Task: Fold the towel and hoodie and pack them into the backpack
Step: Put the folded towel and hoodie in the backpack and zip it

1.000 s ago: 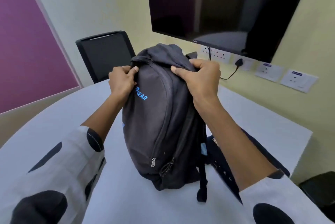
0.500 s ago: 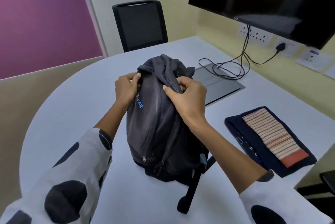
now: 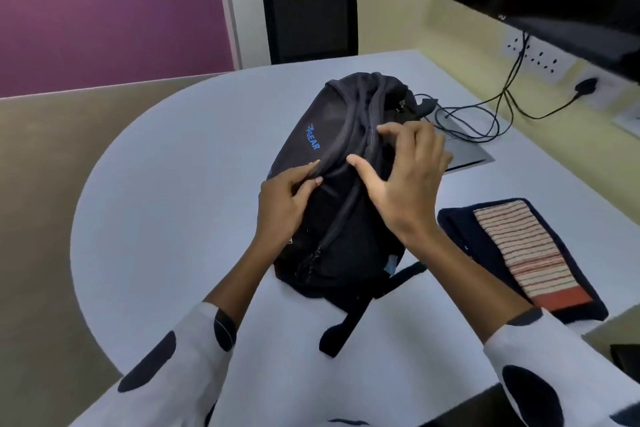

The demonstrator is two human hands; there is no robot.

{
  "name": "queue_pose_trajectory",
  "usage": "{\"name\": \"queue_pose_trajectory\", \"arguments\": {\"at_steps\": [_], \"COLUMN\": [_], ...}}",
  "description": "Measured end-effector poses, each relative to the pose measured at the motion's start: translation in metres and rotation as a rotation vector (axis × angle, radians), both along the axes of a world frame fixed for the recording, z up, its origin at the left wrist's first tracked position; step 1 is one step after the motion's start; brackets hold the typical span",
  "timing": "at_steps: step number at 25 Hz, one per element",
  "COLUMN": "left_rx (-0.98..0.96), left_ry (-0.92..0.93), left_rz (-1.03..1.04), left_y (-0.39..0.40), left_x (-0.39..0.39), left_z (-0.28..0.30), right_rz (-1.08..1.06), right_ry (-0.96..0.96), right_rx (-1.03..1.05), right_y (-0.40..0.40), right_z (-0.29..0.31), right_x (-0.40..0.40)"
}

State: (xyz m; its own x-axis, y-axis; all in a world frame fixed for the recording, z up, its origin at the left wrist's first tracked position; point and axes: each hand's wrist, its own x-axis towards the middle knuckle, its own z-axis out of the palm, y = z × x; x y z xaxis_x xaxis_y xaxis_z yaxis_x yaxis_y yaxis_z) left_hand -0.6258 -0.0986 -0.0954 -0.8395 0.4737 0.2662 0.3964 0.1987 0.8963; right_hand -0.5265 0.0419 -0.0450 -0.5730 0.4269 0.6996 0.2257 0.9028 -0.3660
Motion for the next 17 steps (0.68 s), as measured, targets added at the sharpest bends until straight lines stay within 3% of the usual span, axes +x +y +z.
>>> {"name": "queue_pose_trajectory", "arguments": {"at_steps": [1,3,5,7,10,13,17], "left_rx": [-0.013,-0.069,-0.086,-0.083,-0.097,-0.087,-0.085], "left_ry": [-0.030,-0.061,-0.080,-0.092,-0.076,-0.073,-0.085], "left_rz": [-0.007,-0.036,-0.032,-0.020,-0.017,-0.001,-0.001], "left_y": [0.001,0.001,0.001,0.001,-0.002,-0.001,0.002], "left_x": [-0.002,-0.002,0.001,0.005,0.005,0.004,0.006], "left_z": [0.002,0.003,0.002,0.002,0.002,-0.001,-0.002], "right_rz": [0.079,0.411,0.565,0.526,0.464,0.503,0.494], "right_ry": [0.019,-0.129,-0.460,-0.797,-0.991,-0.890,-0.733], "right_rx": [0.235,0.545,0.729,0.830,0.737,0.548,0.101], "right_y": [-0.010,-0.033,-0.049,-0.055,-0.055,-0.047,-0.026], "right_z": [-0.012,-0.049,-0.088,-0.115,-0.118,-0.112,-0.103], "right_x": [0.006,0.014,0.014,0.007,0.001,0.002,0.000]}}
